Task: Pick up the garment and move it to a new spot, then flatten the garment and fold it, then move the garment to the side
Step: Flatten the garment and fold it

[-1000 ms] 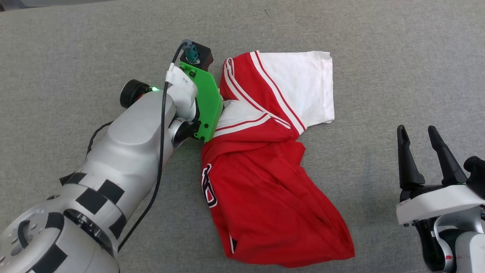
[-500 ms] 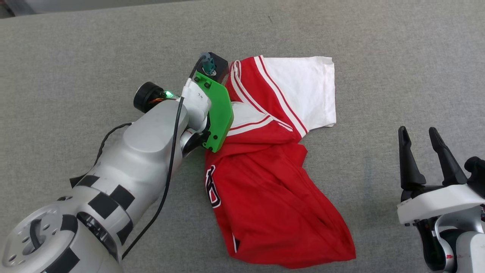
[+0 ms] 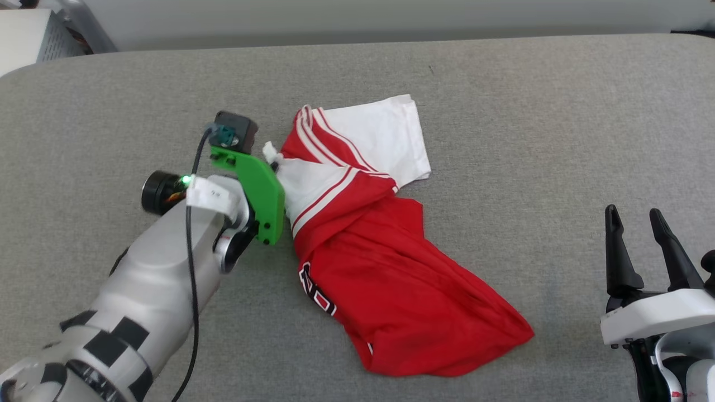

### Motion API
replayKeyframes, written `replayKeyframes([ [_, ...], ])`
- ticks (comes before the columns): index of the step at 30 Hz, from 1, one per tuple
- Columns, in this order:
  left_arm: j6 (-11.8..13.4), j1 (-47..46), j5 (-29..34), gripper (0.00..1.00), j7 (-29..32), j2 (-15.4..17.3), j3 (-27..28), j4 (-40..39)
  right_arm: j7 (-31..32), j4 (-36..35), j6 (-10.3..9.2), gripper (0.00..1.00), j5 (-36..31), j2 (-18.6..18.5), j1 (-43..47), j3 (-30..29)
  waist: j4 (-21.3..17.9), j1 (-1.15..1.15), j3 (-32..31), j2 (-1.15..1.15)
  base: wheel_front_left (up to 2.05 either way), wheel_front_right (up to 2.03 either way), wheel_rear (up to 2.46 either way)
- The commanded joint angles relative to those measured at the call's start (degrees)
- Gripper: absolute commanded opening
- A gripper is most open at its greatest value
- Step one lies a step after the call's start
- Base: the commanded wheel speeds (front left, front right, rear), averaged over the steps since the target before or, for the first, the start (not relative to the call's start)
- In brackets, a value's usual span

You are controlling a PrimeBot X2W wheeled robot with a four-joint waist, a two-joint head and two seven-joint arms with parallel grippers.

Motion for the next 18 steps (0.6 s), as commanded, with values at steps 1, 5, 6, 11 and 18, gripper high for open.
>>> replayKeyframes([
  [1,1.02,2.68,-1.01,0.00,-1.16,1.48,0.80,-0.96,0.27,-0.18,-0.04,1.00,0.44,-0.07,0.70,-0.22,1.65,0.00,-1.70,0.00,0.00,0.00,0.00],
  [5,3.33,9.58,-3.86,0.00,-2.74,4.33,2.79,-4.60,0.55,-0.29,-0.04,1.00,0.55,-0.07,1.47,-0.57,2.42,0.00,-2.38,0.00,0.00,0.00,0.00],
  [6,4.05,11.61,-4.91,0.00,-3.26,4.93,3.55,-5.78,0.63,-0.32,-0.04,1.00,0.56,-0.07,1.58,-0.57,2.51,0.00,-2.54,0.00,0.00,0.00,0.00],
  [11,7.64,20.38,-8.96,0.00,-5.68,6.92,6.43,-11.21,1.02,-0.32,-0.04,1.00,0.63,-0.07,1.74,-0.22,2.55,0.00,-2.97,0.00,0.00,0.00,0.00],
  [18,11.79,27.43,-10.29,0.00,-9.19,8.61,7.82,-18.96,1.41,-0.73,-0.04,1.00,0.19,-0.07,2.16,-0.47,2.75,0.00,-3.71,0.00,0.00,0.00,0.00],
])
